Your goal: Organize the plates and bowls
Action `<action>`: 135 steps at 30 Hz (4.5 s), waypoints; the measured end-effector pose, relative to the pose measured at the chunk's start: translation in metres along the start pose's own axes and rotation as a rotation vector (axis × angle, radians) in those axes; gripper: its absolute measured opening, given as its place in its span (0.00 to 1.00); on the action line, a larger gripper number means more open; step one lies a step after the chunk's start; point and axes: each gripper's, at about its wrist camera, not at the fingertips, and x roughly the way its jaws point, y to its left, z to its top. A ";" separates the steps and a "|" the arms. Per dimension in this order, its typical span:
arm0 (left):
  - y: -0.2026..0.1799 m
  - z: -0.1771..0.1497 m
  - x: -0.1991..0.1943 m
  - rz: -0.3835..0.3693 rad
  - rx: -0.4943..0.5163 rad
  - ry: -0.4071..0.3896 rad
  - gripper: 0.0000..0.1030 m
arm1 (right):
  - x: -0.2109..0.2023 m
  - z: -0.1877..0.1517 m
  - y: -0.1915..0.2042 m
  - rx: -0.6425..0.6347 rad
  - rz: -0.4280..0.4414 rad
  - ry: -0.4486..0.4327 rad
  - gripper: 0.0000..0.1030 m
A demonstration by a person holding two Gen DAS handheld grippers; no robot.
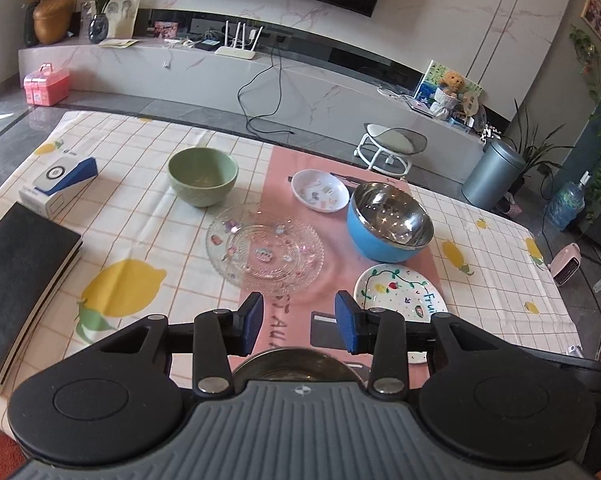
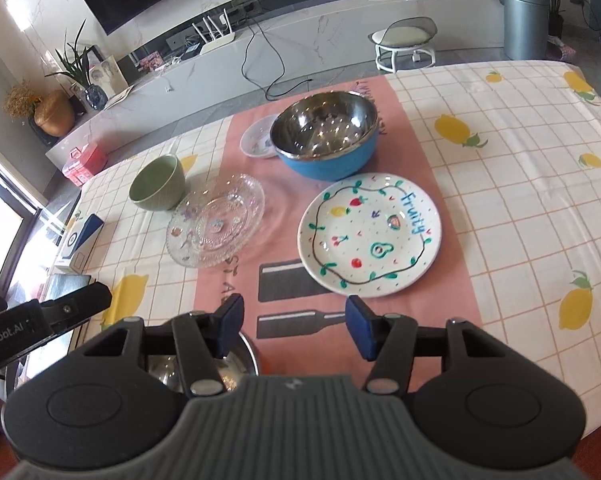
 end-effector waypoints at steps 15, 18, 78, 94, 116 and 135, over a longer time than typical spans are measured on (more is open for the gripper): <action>-0.055 0.051 0.065 -0.093 0.017 0.087 0.53 | 0.019 0.062 -0.039 0.025 -0.076 -0.070 0.58; -0.065 0.061 0.081 -0.077 0.039 0.080 0.57 | 0.032 0.077 -0.048 0.044 -0.079 -0.068 0.58; -0.062 0.057 0.025 0.053 -0.046 0.059 0.12 | 0.009 0.076 -0.026 0.149 0.097 -0.006 0.14; -0.001 -0.020 -0.038 0.096 -0.187 0.106 0.14 | -0.037 -0.013 0.011 0.044 0.181 0.083 0.14; 0.032 -0.063 -0.007 0.125 -0.232 0.246 0.15 | 0.017 -0.038 0.030 -0.034 0.073 0.209 0.11; 0.032 -0.059 -0.001 0.163 -0.204 0.255 0.19 | 0.029 -0.036 0.038 -0.091 0.041 0.205 0.12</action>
